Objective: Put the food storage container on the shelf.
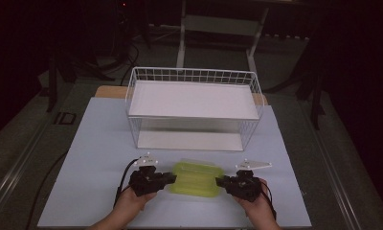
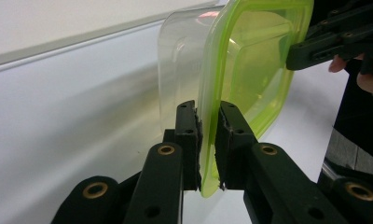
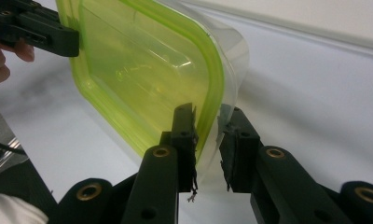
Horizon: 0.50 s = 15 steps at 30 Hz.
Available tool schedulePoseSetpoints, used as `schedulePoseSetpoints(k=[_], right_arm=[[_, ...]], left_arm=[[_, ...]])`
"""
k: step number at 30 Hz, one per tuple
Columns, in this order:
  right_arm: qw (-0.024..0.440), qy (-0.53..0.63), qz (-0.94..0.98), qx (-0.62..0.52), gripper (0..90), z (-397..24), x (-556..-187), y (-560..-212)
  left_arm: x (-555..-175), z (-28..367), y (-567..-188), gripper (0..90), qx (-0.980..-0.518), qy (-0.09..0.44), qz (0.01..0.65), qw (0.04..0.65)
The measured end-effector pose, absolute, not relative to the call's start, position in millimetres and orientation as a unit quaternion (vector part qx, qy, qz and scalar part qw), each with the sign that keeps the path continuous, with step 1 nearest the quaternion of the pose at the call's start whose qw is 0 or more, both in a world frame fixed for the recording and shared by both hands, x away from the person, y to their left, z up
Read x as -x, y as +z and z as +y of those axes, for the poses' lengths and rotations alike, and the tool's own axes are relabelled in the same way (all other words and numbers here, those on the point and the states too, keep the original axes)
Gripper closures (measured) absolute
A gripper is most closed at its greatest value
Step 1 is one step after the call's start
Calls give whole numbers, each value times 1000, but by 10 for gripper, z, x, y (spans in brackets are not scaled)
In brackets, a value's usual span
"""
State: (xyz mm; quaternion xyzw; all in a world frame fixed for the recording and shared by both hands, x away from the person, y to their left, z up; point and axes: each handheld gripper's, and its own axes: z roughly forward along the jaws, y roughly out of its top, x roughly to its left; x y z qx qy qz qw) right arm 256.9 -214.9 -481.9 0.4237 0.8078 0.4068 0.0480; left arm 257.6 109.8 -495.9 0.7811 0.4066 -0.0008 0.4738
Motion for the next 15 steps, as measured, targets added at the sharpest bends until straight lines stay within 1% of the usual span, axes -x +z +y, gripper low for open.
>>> schedulePoseSetpoints(k=[9, 12, 15], right_arm=[[90, 432, 795, -415, 775, -2094, -2722, -4582], [99, 435, 793, -415, 775, -2064, -2812, -4525], [99, 438, 789, -420, 774, -2038, -2913, -4495]], left_arm=[[-2724, 1131, -4831, 810, -765, 16, 416, 491], [-2807, 1146, -4782, 810, -762, 24, 419, 493], [-2880, 1159, -4750, 811, -760, 33, 421, 494]])
